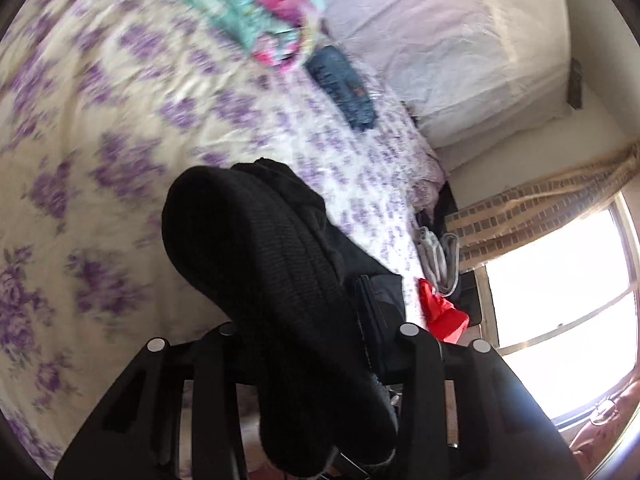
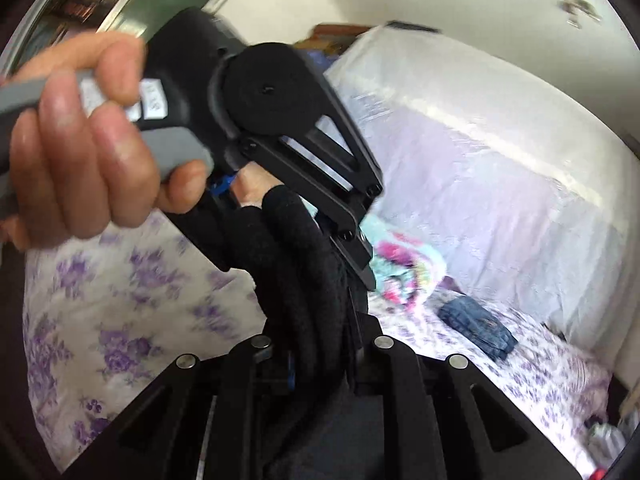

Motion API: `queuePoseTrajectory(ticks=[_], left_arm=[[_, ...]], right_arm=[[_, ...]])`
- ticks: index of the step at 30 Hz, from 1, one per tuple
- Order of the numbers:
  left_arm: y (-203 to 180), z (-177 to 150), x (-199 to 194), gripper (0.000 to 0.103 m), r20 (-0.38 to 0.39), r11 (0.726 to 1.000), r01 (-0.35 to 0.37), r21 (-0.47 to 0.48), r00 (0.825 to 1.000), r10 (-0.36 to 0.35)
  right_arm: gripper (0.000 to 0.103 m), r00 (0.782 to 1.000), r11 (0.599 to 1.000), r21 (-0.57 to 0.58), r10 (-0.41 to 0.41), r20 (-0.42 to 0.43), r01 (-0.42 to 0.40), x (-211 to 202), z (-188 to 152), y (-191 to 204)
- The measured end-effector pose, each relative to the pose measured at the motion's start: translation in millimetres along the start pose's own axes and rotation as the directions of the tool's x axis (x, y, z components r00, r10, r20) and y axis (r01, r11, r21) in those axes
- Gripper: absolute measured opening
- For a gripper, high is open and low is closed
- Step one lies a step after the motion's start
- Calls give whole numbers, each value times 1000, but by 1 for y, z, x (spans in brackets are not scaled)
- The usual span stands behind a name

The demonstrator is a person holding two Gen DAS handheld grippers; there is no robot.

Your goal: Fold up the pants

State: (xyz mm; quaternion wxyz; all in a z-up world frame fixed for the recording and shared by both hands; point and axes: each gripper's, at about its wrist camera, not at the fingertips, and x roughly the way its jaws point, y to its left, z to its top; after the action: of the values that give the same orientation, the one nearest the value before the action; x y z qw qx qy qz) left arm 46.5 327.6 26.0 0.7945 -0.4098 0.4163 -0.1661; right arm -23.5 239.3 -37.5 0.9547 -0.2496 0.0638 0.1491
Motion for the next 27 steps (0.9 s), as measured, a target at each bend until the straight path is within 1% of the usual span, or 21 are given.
queuePoseTrajectory(ticks=[2, 3, 5, 6, 9, 11, 12, 13, 15, 16, 17, 19, 21, 23, 24, 25, 26, 27], left_arm=[[-26, -1, 9, 35, 3, 999, 29, 46, 1000, -29], [-37, -2, 16, 35, 0, 997, 38, 67, 999, -38], [-65, -5, 38, 35, -19, 991, 62, 119, 998, -60], [-80, -7, 55, 35, -36, 987, 77, 140, 997, -72], [-108, -14, 97, 35, -90, 979, 115, 167, 991, -101], [-128, -21, 139, 35, -140, 976, 129, 178, 985, -104], [-133, -23, 152, 35, -154, 975, 128, 180, 983, -101], [-140, -27, 175, 35, -180, 976, 125, 180, 979, -93], [-149, -32, 210, 35, -220, 978, 112, 175, 973, -72], [-154, -36, 234, 35, -248, 981, 98, 167, 967, -54], [-156, -39, 250, 35, -266, 982, 90, 165, 963, -43], [-165, -48, 276, 35, -298, 981, 78, 178, 954, -22], [-172, -55, 300, 35, -320, 978, 67, 200, 948, 1], [-178, -62, 316, 35, -330, 975, 56, 216, 944, 19], [-180, -65, 326, 35, -334, 974, 44, 223, 942, 34], [-180, -67, 332, 37, -335, 973, 32, 228, 941, 47], [-180, -70, 339, 45, -335, 971, 21, 237, 940, 62], [-180, -71, 344, 50, -337, 970, 16, 243, 939, 69]], right_arm=[[18, 999, 996, 86, -32, 18, 30, -13, -4, -27], [18, 999, 992, 118, -46, 20, 43, -21, -4, -34], [18, 996, 976, 202, -87, 14, 83, -36, -14, -62], [18, 994, 969, 225, -105, 7, 100, -38, -17, -72], [18, 987, 933, 323, -156, -45, 162, -55, -44, -113], [18, 982, 903, 385, -168, -86, 188, -64, -63, -138], [18, 980, 889, 411, -173, -104, 200, -67, -72, -147], [18, 976, 871, 441, -177, -126, 215, -69, -83, -159], [18, 967, 821, 513, -178, -185, 249, -75, -109, -185], [18, 964, 801, 541, -172, -204, 257, -76, -119, -194], [18, 961, 770, 580, -161, -227, 266, -78, -131, -205], [18, 953, 720, 633, -149, -263, 286, -84, -151, -223], [18, 949, 684, 667, -131, -287, 296, -84, -169, -233], [18, 945, 638, 707, -109, -309, 305, -85, -186, -246], [18, 943, 622, 720, -102, -317, 309, -88, -192, -251], [18, 942, 594, 743, -81, -326, 308, -87, -201, -257], [20, 942, 566, 767, -54, -331, 302, -86, -210, -262], [21, 943, 547, 784, -31, -332, 294, -89, -216, -265]])
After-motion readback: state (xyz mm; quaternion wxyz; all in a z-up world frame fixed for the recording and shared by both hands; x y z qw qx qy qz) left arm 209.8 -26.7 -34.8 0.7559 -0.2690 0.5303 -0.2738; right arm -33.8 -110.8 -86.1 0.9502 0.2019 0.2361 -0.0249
